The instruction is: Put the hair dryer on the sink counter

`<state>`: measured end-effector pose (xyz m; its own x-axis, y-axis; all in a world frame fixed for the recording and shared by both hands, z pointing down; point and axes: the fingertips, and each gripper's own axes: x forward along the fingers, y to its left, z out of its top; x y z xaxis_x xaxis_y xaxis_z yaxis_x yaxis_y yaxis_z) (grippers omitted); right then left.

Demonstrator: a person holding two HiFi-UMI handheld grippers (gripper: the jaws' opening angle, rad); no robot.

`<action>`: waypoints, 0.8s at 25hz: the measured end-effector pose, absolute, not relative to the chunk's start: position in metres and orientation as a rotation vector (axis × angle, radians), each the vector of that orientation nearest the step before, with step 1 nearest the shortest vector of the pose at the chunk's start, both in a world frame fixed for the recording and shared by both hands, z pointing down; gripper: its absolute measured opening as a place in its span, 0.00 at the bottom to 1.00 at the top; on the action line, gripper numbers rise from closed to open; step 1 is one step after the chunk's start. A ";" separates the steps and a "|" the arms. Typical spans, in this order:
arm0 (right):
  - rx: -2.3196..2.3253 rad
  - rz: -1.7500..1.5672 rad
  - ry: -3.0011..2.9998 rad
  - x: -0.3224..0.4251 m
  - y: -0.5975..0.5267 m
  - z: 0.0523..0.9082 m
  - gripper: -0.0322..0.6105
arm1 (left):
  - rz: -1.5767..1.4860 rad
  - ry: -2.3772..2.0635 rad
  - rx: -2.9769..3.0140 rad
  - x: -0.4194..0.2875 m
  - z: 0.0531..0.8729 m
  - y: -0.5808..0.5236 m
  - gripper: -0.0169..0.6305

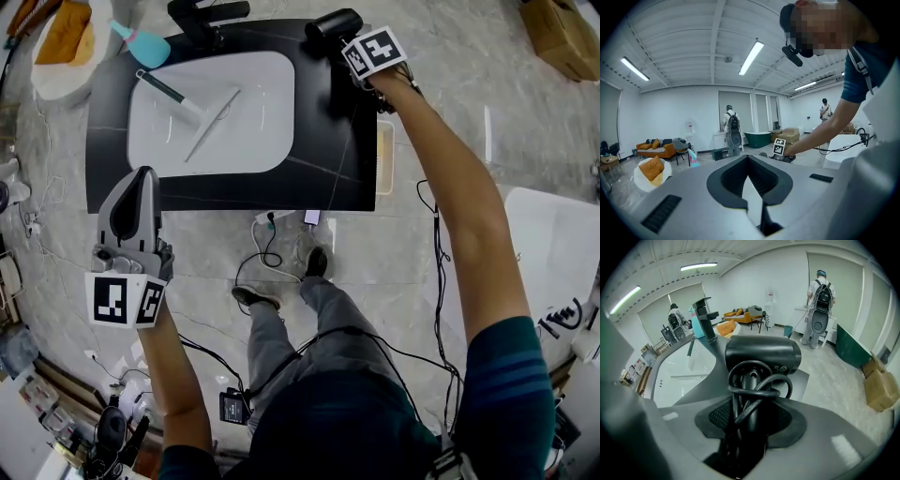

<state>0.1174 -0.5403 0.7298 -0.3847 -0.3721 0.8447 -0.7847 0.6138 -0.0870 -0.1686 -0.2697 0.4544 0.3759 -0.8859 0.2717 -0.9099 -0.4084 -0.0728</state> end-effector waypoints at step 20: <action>0.975 0.508 -2.020 0.120 -0.529 0.693 0.46 | 0.402 -1.688 2.547 -0.185 0.417 -0.249 0.03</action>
<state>0.1198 -0.5288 0.6925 -0.3666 -0.4560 0.8110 -0.7853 0.6191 -0.0068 -0.1846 -0.2494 0.4172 0.3666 -0.8966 0.2485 -0.9123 -0.3988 -0.0930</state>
